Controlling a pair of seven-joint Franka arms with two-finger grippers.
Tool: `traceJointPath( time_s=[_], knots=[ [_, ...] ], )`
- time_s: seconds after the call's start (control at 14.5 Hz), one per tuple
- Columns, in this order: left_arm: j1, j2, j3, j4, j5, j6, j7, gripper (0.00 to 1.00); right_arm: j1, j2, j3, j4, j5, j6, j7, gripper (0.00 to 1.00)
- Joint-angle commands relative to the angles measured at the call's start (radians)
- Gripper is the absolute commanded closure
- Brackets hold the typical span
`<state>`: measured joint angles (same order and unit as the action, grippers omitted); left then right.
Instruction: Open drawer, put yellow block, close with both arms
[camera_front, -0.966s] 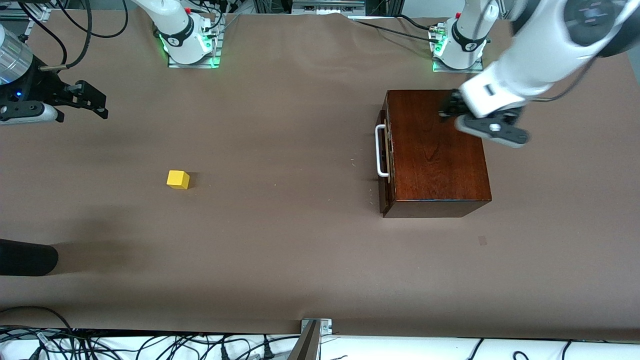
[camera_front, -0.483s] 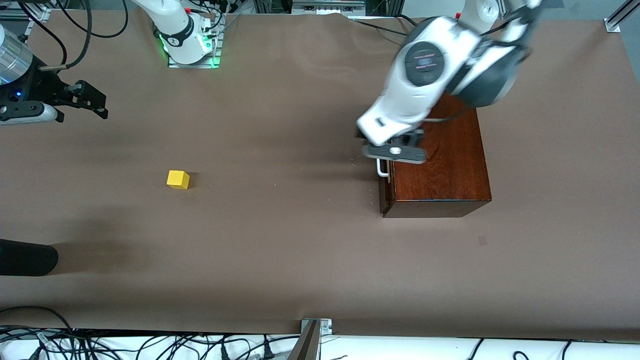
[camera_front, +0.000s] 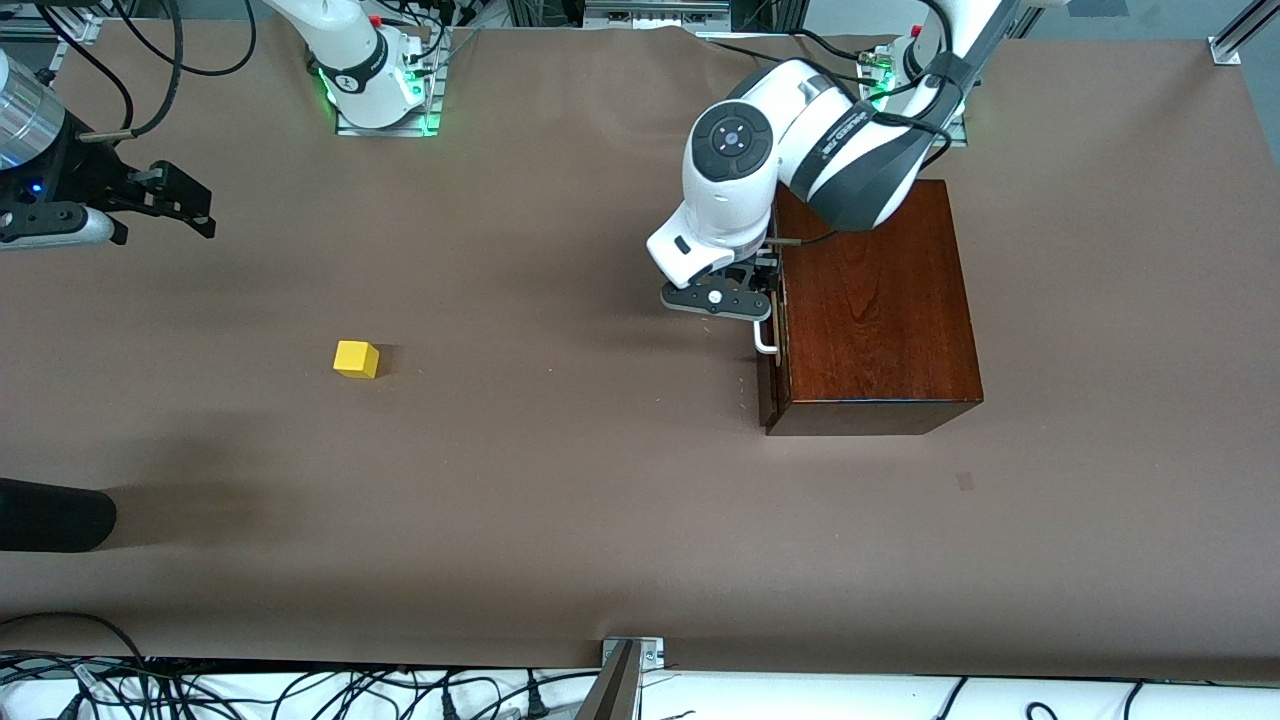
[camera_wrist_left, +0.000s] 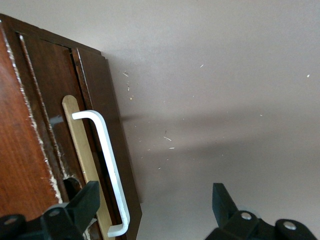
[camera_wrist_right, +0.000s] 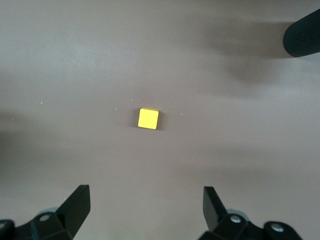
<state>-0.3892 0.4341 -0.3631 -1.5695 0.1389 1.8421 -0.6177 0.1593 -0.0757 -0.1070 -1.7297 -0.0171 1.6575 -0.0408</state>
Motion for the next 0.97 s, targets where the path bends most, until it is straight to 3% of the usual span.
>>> traceJointPath(
  time_s=[0.0, 0.21, 0.41, 0.9],
  knots=[
    [-0.013, 0.009, 0.004, -0.013, 0.030, 0.015, -0.016, 0.00, -0.003, -0.004, -0.016, 0.001, 0.005, -0.005, 0.001, 0.00],
    [-0.019, 0.006, 0.004, -0.089, 0.060, 0.066, -0.062, 0.00, -0.003, 0.000, -0.017, 0.001, 0.005, 0.001, -0.001, 0.00],
    [-0.057, 0.023, 0.003, -0.147, 0.161, 0.101, -0.204, 0.00, -0.004, 0.008, -0.017, 0.008, 0.003, 0.008, -0.001, 0.00],
    [-0.066, 0.064, 0.003, -0.173, 0.218, 0.114, -0.221, 0.00, -0.004, 0.013, -0.016, 0.010, 0.003, 0.028, -0.001, 0.00]
  ],
)
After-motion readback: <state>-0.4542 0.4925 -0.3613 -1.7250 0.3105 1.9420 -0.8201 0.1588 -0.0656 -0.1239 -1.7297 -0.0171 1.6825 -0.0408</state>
